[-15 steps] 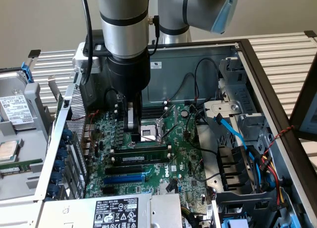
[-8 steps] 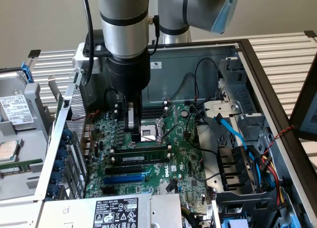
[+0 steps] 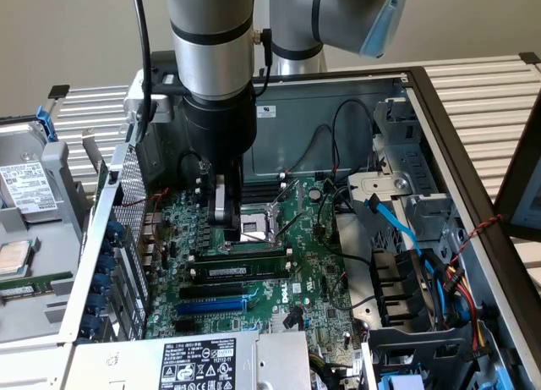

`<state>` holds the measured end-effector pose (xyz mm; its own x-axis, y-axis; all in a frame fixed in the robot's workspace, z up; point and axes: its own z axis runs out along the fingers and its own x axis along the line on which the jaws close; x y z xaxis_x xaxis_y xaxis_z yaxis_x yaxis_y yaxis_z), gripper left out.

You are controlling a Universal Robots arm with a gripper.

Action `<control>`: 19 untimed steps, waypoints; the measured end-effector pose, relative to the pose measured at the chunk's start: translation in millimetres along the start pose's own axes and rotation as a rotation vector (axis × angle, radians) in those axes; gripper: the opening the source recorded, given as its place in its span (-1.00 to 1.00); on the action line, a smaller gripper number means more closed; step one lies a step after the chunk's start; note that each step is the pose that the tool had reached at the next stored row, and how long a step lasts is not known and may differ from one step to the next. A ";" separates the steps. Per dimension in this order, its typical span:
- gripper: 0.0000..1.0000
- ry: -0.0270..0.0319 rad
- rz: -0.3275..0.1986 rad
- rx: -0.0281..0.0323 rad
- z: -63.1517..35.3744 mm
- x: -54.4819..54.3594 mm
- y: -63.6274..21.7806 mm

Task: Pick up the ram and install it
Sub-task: 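Press down the ram until it locks into place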

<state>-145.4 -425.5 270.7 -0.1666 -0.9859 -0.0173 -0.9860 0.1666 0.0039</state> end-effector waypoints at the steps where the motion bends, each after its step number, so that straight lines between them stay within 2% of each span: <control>1: -0.80 -0.0005 0.015 0.0002 0.0 0.0 0.0; 19: -0.80 -0.0035 0.306 0.0051 0.3 0.1 0.0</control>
<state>-145.4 -425.6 270.4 -0.4557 -0.8899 -0.0196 -0.8901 0.4557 0.0045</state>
